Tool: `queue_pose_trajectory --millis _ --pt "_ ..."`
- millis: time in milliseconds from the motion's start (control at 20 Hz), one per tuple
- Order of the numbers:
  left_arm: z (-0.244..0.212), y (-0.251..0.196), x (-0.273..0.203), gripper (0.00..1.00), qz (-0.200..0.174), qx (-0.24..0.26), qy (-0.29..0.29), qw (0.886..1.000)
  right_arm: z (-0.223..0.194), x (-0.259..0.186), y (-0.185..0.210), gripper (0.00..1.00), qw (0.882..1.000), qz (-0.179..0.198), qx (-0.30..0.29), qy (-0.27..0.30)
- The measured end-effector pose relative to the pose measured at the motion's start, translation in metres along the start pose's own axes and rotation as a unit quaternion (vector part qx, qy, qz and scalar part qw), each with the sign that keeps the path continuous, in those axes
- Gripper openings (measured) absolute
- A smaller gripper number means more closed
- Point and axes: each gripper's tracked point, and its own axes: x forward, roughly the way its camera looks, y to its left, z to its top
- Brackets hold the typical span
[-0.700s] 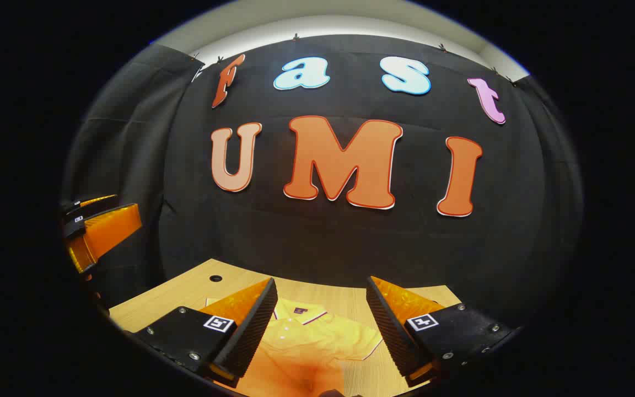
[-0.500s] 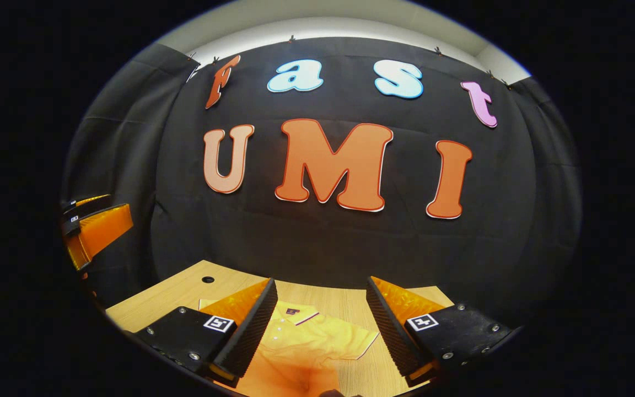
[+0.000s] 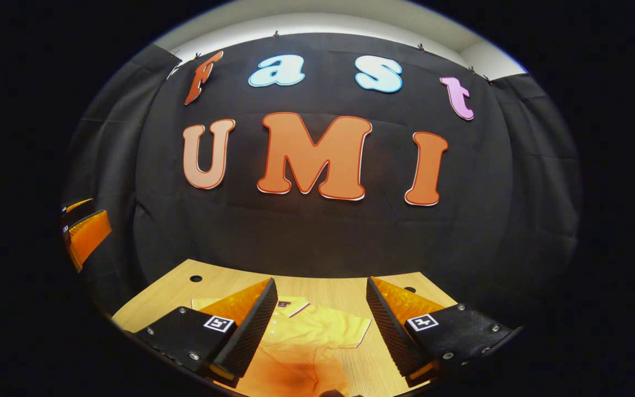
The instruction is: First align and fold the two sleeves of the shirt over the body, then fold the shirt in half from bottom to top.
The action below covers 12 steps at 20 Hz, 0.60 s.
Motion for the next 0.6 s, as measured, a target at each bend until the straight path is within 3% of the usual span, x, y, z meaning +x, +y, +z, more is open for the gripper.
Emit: queue_pose_trajectory --millis 250,600 --pt "-0.004 -0.001 0.002 0.97 0.011 0.0 0.004 1.0 -0.025 0.017 -0.028 0.98 0.999 -0.018 0.006 0.045" --pt "-0.001 0.009 0.005 0.97 0.089 0.032 0.013 0.995 -0.088 0.1 -0.077 0.99 0.986 -0.021 0.032 0.159"
